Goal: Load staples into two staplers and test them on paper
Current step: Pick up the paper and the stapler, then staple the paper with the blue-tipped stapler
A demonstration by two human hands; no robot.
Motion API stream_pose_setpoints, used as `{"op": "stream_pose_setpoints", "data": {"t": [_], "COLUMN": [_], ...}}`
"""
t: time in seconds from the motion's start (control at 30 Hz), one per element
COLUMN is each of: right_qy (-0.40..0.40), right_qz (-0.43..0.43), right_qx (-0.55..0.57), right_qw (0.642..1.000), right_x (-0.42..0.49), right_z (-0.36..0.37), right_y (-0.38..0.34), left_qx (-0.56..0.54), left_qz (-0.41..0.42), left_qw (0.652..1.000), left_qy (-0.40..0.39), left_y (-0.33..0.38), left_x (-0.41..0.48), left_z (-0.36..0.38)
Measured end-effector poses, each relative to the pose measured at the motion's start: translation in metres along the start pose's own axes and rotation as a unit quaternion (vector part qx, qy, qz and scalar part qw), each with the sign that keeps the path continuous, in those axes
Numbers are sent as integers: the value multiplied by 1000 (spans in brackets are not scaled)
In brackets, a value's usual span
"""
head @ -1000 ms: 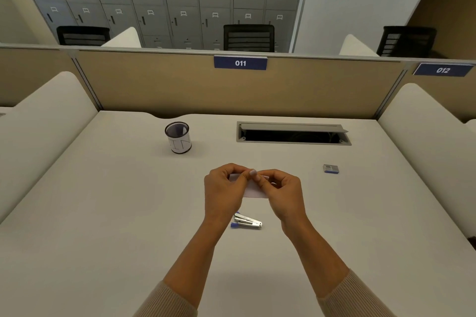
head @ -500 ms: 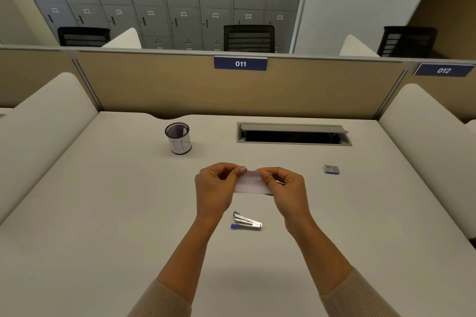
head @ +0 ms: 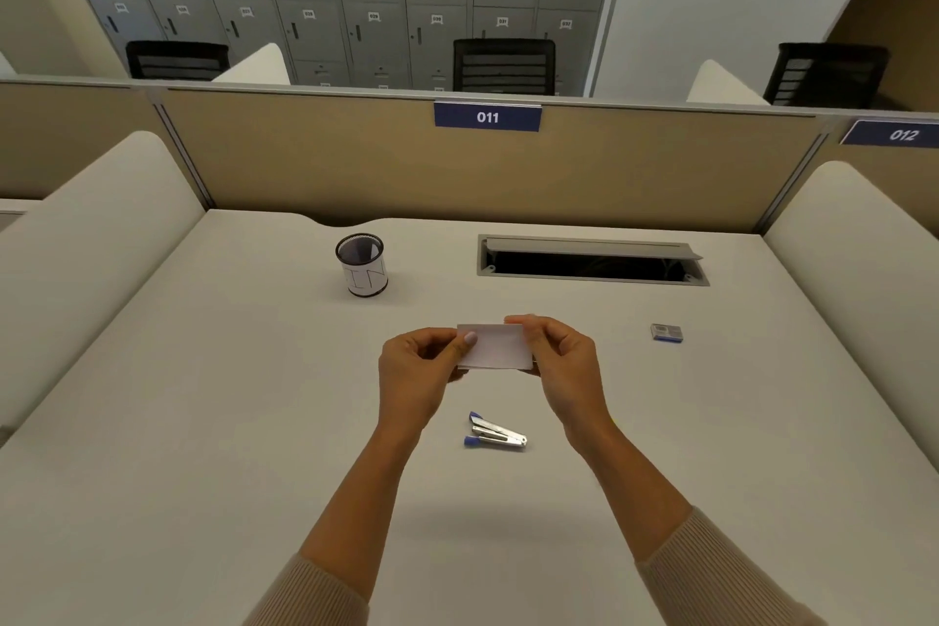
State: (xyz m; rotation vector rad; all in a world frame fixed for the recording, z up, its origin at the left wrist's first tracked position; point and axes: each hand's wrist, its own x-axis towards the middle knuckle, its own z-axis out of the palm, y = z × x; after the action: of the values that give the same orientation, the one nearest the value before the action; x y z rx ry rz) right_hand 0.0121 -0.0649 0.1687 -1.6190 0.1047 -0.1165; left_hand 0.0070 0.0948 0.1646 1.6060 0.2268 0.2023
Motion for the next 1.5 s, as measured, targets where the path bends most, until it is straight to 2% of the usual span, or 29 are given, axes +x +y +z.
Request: {"op": "stream_pose_setpoints", "data": {"t": [0.1,0.23,0.37,0.53,0.67,0.9,0.97,1.07,1.17,1.33,1.5], "right_qy": [-19,-61,-168,-234,-228,-245,-240,-207,-197,-178,-128], "right_qz": [26,38,58,46,4,-8,4,75,66,-11,-41], "right_qx": [-15,-169,-350,-468,-535,-571,-554,-400,-269,-171,-93], "right_qw": [999,983,920,851,813,783,797,890,940,969,986], "right_x": [9,20,18,7,2,2,0,-3,-5,-9,-14], "right_z": [4,-1,-5,12,26,30,27,23,20,14,6], "right_y": [27,83,134,161,168,175,174,165,149,117,91], "left_qx": [6,6,29,69,81,88,85,78,67,40,9], "left_qz": [-16,-28,-44,-64,-67,-72,-72,-69,-60,-51,-35], "left_qw": [1000,999,998,994,993,992,992,993,994,994,994], "left_qy": [9,31,42,49,52,58,58,58,67,86,99], "left_y": [-5,-14,-29,-44,-49,-53,-53,-51,-47,-34,-19], "left_x": [4,6,4,-1,-3,-4,-3,-3,-2,0,2], "left_z": [-10,-23,-32,-38,-39,-41,-41,-40,-38,-33,-27]}}
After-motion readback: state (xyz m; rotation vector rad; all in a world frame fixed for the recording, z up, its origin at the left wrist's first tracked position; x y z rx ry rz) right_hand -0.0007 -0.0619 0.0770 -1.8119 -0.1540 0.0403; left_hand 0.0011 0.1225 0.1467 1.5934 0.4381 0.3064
